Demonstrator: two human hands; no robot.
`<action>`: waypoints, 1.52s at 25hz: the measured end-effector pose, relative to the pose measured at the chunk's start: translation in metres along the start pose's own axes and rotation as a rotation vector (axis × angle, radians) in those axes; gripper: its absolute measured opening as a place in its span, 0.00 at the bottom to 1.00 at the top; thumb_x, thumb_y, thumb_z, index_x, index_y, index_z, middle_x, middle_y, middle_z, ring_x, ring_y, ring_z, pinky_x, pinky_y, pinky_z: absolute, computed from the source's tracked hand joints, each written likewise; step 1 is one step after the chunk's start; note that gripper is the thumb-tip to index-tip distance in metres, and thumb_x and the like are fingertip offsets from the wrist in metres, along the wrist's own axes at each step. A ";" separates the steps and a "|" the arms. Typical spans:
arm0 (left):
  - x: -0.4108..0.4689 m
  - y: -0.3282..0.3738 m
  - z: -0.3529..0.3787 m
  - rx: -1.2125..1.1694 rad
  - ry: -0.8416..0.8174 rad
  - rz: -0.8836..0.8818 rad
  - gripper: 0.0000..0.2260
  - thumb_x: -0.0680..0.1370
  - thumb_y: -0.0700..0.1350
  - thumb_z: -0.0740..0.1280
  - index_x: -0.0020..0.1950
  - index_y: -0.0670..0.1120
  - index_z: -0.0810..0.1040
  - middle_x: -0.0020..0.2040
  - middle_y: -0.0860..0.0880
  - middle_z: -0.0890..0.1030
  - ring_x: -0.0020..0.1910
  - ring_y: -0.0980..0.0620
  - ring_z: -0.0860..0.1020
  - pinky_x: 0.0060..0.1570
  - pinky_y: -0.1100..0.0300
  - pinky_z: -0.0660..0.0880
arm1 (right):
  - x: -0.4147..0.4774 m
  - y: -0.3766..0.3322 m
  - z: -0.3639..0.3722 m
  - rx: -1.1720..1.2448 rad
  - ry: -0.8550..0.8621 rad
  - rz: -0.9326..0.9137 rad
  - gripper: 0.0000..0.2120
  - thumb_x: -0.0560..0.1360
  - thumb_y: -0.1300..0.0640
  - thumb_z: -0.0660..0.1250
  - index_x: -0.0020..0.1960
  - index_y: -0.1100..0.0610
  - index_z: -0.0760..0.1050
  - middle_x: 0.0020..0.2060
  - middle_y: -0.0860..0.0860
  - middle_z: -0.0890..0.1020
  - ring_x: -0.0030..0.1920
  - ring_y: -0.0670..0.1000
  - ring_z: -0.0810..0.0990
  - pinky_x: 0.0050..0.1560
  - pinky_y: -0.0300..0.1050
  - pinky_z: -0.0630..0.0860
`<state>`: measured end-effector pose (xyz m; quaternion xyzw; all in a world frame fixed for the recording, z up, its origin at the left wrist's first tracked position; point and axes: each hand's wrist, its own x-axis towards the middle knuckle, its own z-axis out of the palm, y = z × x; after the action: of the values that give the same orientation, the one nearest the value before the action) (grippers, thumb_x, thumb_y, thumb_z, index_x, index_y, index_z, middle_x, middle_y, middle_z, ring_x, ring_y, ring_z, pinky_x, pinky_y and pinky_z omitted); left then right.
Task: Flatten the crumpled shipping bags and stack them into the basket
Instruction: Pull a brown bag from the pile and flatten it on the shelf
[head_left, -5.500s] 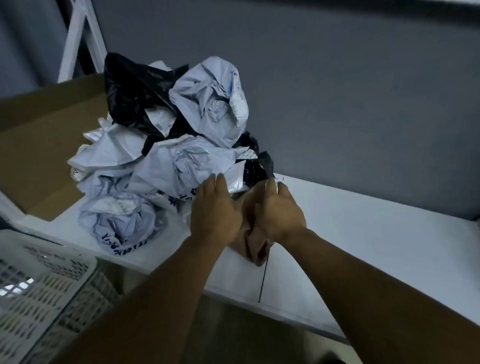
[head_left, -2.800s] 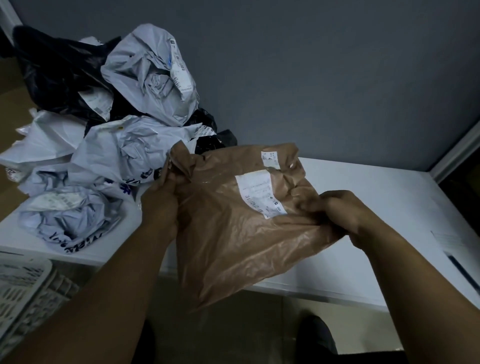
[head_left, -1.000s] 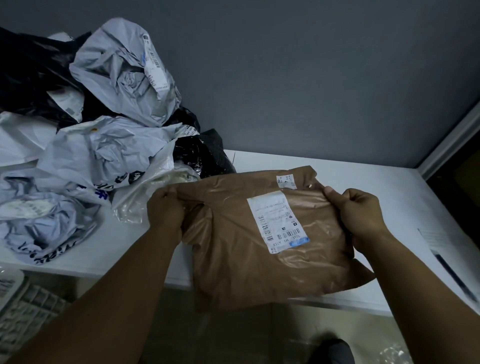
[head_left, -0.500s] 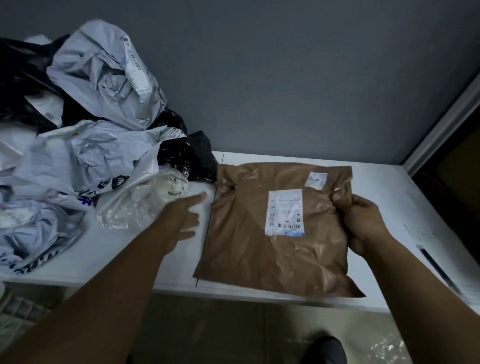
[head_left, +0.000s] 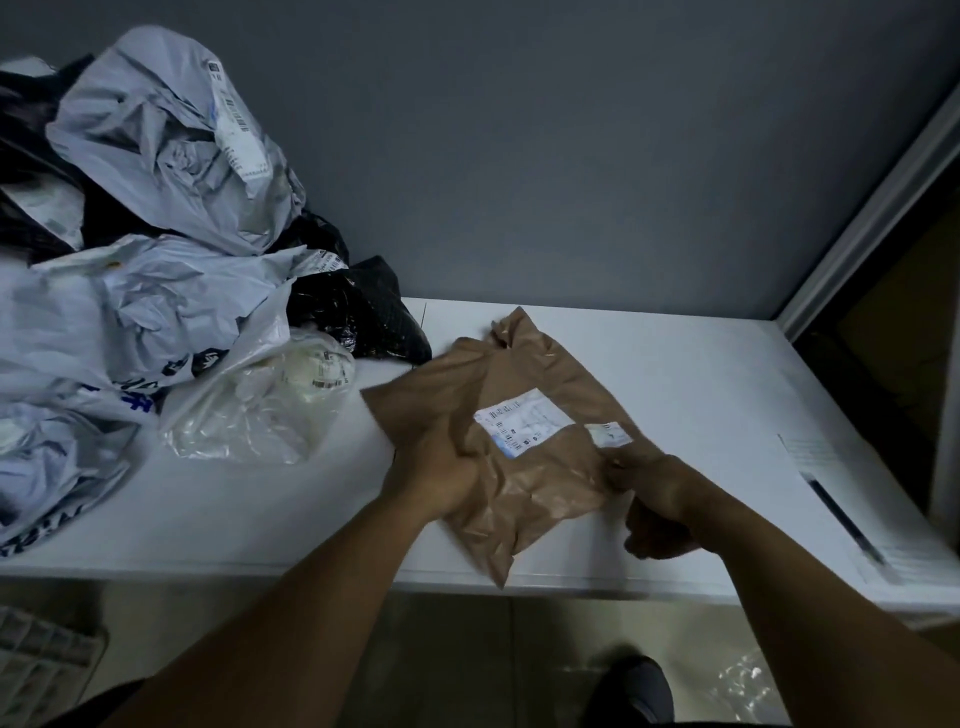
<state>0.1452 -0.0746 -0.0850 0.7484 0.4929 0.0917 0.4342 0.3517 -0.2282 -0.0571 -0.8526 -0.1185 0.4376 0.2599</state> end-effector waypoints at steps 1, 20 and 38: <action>0.000 -0.001 0.005 0.057 0.000 0.031 0.27 0.70 0.56 0.66 0.69 0.54 0.69 0.68 0.50 0.75 0.64 0.45 0.74 0.63 0.49 0.74 | -0.001 -0.004 0.002 -0.059 -0.029 -0.007 0.25 0.79 0.41 0.65 0.54 0.65 0.75 0.35 0.62 0.82 0.28 0.59 0.82 0.27 0.43 0.78; 0.005 -0.029 -0.004 0.474 -0.230 0.212 0.43 0.69 0.55 0.66 0.80 0.47 0.52 0.80 0.47 0.50 0.79 0.46 0.48 0.77 0.54 0.50 | 0.036 -0.006 0.055 -0.872 0.235 -0.484 0.25 0.81 0.40 0.58 0.69 0.55 0.72 0.65 0.56 0.79 0.63 0.57 0.79 0.65 0.51 0.73; 0.134 -0.034 0.067 0.838 0.062 0.270 0.36 0.77 0.71 0.39 0.80 0.55 0.37 0.81 0.45 0.38 0.78 0.40 0.35 0.73 0.37 0.33 | 0.160 -0.023 0.061 -0.942 0.387 -0.571 0.37 0.77 0.27 0.39 0.81 0.42 0.39 0.81 0.48 0.41 0.80 0.63 0.38 0.73 0.75 0.38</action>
<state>0.2276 0.0017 -0.1896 0.9144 0.3982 -0.0379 0.0624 0.3973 -0.1194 -0.1838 -0.8751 -0.4756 0.0867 -0.0227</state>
